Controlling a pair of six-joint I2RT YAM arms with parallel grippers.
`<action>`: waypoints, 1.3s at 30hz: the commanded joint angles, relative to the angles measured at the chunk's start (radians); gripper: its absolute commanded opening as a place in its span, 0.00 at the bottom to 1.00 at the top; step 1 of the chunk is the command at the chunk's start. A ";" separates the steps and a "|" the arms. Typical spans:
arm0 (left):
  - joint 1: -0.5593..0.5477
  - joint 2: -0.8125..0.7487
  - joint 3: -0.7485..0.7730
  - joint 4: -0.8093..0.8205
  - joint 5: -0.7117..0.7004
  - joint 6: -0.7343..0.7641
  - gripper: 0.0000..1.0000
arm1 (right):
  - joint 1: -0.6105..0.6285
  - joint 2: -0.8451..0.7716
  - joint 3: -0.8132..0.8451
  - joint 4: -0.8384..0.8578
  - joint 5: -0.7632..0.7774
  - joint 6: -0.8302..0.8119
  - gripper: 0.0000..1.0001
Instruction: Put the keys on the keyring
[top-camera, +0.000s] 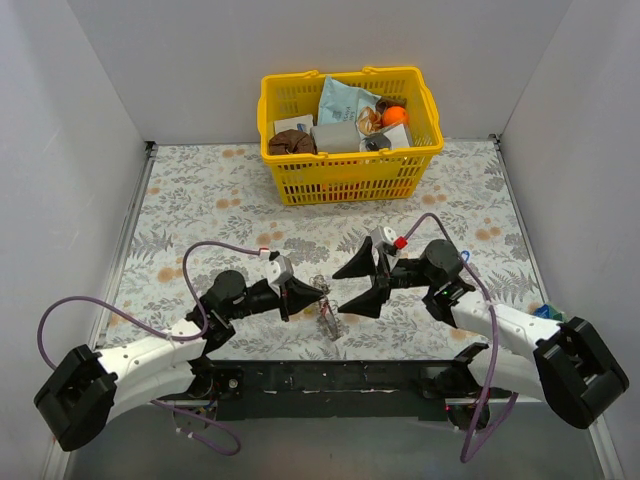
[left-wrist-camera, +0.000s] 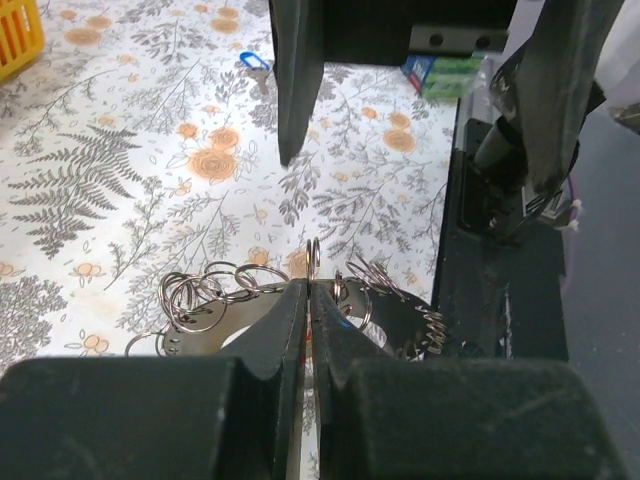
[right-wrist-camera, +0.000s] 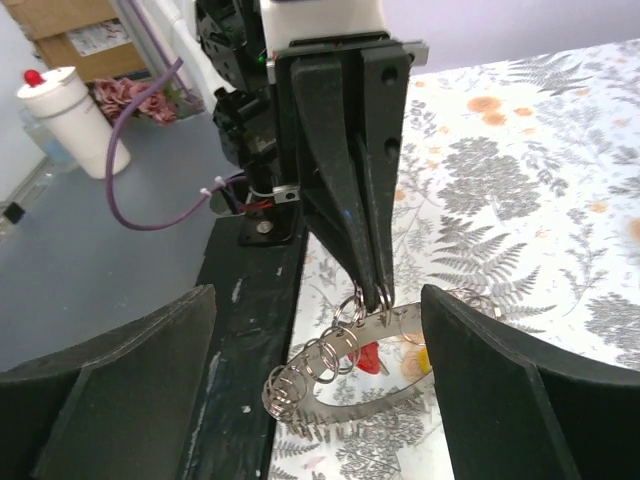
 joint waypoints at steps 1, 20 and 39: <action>-0.002 -0.043 0.060 -0.116 -0.038 0.095 0.00 | -0.010 -0.114 0.064 -0.234 0.098 -0.139 0.91; -0.009 -0.094 0.153 -0.268 -0.080 0.183 0.00 | -0.113 -0.361 0.187 -1.126 1.247 -0.091 0.95; -0.009 -0.126 0.150 -0.251 -0.051 0.166 0.00 | -0.736 -0.084 0.188 -1.172 1.072 -0.037 0.87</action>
